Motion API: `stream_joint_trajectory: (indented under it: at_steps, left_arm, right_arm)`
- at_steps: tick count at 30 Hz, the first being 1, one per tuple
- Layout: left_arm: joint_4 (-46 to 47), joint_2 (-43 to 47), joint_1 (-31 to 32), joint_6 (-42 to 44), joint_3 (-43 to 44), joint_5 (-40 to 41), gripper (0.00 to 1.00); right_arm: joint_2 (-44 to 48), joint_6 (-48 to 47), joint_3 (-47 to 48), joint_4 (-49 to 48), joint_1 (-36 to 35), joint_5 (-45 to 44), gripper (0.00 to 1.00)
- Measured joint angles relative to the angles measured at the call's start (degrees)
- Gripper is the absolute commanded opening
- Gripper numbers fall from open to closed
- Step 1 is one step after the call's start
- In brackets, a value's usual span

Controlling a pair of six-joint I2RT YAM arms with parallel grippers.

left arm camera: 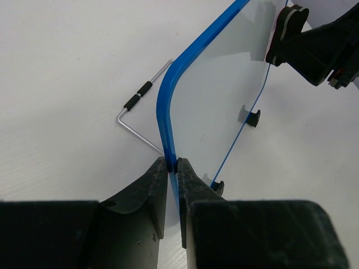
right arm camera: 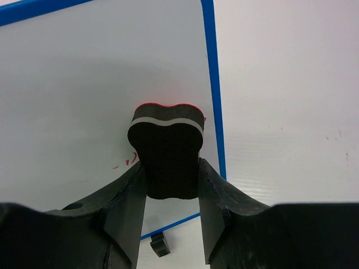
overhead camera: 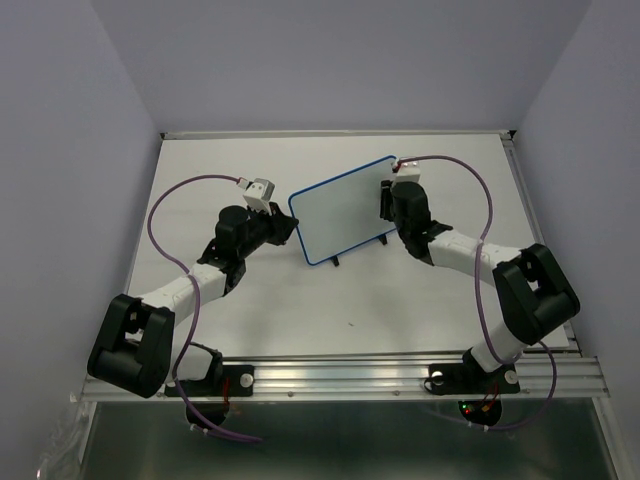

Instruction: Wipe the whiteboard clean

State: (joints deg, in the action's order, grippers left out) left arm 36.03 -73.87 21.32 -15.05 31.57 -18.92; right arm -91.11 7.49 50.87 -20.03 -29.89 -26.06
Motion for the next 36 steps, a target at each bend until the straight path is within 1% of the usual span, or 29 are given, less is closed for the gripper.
stream_joint_trajectory:
  at_steps: [6, 18, 22, 27, 30, 36]
  left_arm:
    - [0.0, 0.0, 0.0, -0.02, 0.02, 0.0, 0.0]
    - [0.22, -0.24, -0.02, -0.02, 0.02, 0.0, 0.0]
    - [0.33, -0.28, -0.02, -0.02, 0.02, -0.11, 0.0]
    - [0.37, -0.28, -0.02, 0.0, 0.02, -0.11, 0.0]
    - [0.39, -0.31, -0.02, -0.02, 0.0, -0.11, 0.0]
    - [1.03, -0.87, -0.02, -0.02, 0.04, -0.04, 0.0]
  right_arm:
    - [0.0, -1.55, -0.04, 0.11, 1.07, 3.85, 0.01]
    - [0.11, -4.09, -0.04, 1.79, 1.79, 26.23, 0.01]
    - [0.11, -4.28, -0.04, 4.13, 1.73, 31.17, 0.01]
    - [0.11, -4.04, 0.02, 5.84, 1.73, 31.17, 0.01]
    - [0.11, -3.82, 0.37, 7.61, 1.73, 27.08, 0.01]
    - [-0.17, -3.67, 3.69, 11.21, 1.88, 22.43, 0.01]
